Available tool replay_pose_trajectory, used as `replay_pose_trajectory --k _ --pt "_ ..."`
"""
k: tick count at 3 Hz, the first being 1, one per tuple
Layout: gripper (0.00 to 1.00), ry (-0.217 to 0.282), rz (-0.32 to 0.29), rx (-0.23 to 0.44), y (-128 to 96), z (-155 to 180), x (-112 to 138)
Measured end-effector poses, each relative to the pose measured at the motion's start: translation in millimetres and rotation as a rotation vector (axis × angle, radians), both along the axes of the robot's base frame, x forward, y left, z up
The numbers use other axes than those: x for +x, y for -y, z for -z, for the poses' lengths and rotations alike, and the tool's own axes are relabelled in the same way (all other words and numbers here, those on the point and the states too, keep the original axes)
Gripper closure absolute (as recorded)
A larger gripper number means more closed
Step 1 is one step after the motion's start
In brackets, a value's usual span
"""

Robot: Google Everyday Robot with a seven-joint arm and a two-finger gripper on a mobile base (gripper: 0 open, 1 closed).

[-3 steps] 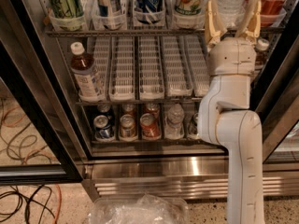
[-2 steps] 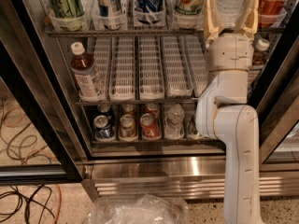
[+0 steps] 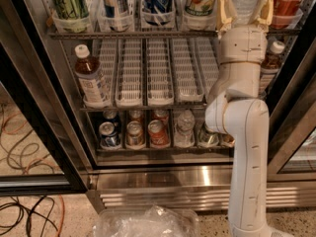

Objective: Pick water bottle from top shelf of fridge

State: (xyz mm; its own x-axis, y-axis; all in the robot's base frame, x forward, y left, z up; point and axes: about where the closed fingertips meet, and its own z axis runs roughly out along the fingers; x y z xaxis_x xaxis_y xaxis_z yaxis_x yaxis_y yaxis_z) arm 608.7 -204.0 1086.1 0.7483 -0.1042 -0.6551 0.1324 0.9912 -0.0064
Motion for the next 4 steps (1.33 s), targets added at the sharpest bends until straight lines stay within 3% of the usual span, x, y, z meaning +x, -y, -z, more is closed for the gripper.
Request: replay_pose_trajectory --k 4 --pt "0.40 0.005 0.059 0.037 16 -6 26"
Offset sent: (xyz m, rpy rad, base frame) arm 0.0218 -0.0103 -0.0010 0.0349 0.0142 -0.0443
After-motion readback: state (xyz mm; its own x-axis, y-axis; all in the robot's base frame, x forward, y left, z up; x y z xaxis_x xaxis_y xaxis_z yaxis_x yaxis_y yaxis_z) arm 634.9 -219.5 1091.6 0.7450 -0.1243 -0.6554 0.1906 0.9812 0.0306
